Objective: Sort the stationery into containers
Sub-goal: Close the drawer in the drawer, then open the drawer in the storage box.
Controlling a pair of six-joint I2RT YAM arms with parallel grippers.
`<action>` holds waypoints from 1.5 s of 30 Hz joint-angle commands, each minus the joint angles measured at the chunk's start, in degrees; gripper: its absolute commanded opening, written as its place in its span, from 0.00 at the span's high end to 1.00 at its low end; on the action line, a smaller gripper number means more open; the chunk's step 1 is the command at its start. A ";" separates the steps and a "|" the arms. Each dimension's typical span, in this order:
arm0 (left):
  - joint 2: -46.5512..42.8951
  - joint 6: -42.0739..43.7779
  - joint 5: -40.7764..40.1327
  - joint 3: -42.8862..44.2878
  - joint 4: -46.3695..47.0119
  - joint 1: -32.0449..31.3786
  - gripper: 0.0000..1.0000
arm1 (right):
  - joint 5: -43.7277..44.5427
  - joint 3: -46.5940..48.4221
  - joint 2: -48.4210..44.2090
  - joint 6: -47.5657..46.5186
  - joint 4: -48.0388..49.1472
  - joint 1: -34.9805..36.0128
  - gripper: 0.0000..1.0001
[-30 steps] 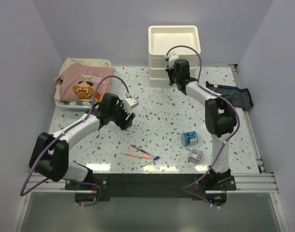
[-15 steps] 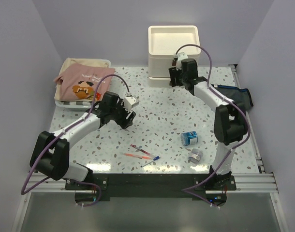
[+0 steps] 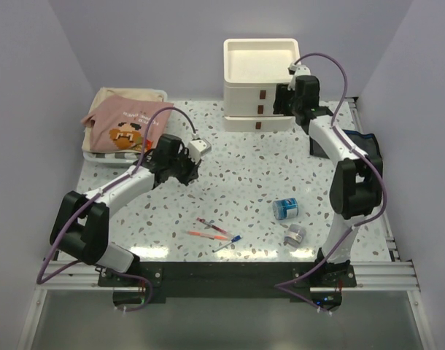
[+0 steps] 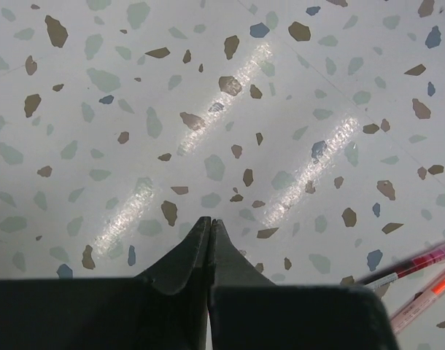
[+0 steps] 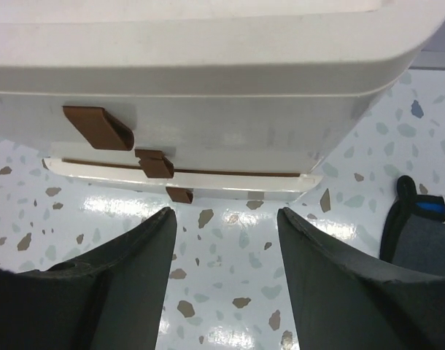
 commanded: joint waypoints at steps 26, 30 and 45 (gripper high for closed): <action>-0.48 -2.25 1.39 -0.44 5.56 0.24 1.00 | -4.71 10.83 7.19 6.10 6.31 4.24 0.44; -0.40 -2.60 1.56 -0.44 5.65 0.24 1.00 | 0.12 11.97 7.98 6.01 5.69 5.21 0.47; -0.13 -3.04 1.48 0.09 6.00 0.32 1.00 | 12.61 13.46 10.53 4.78 5.43 8.64 0.59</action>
